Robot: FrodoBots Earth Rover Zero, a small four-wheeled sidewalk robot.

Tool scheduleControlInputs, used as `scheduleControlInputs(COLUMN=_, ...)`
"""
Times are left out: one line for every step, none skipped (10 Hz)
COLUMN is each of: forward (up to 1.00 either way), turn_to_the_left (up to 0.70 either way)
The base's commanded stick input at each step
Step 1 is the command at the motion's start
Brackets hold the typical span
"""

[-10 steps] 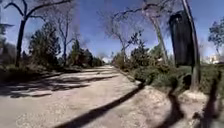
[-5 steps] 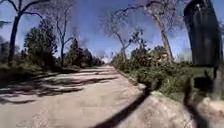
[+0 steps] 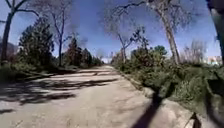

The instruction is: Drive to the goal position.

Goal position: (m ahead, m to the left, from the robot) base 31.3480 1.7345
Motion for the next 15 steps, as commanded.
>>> scheduleControlInputs(forward=1.0, turn_to_the_left=0.0)
scheduleControlInputs(forward=1.0, turn_to_the_left=0.0)
scheduleControlInputs(forward=1.0, turn_to_the_left=0.02)
scheduleControlInputs(forward=1.0, turn_to_the_left=0.27)
scheduleControlInputs(forward=1.0, turn_to_the_left=0.4)
scheduleControlInputs(forward=1.0, turn_to_the_left=0.28)
scheduleControlInputs(forward=1.0, turn_to_the_left=0.0)
scheduleControlInputs(forward=1.0, turn_to_the_left=0.0)
scheduleControlInputs(forward=1.0, turn_to_the_left=0.0)
scheduleControlInputs(forward=1.0, turn_to_the_left=0.0)
scheduleControlInputs(forward=1.0, turn_to_the_left=0.0)
scheduleControlInputs(forward=1.0, turn_to_the_left=0.0)
scheduleControlInputs(forward=1.0, turn_to_the_left=0.0)
scheduleControlInputs(forward=1.0, turn_to_the_left=0.0)
scheduleControlInputs(forward=1.0, turn_to_the_left=0.0)
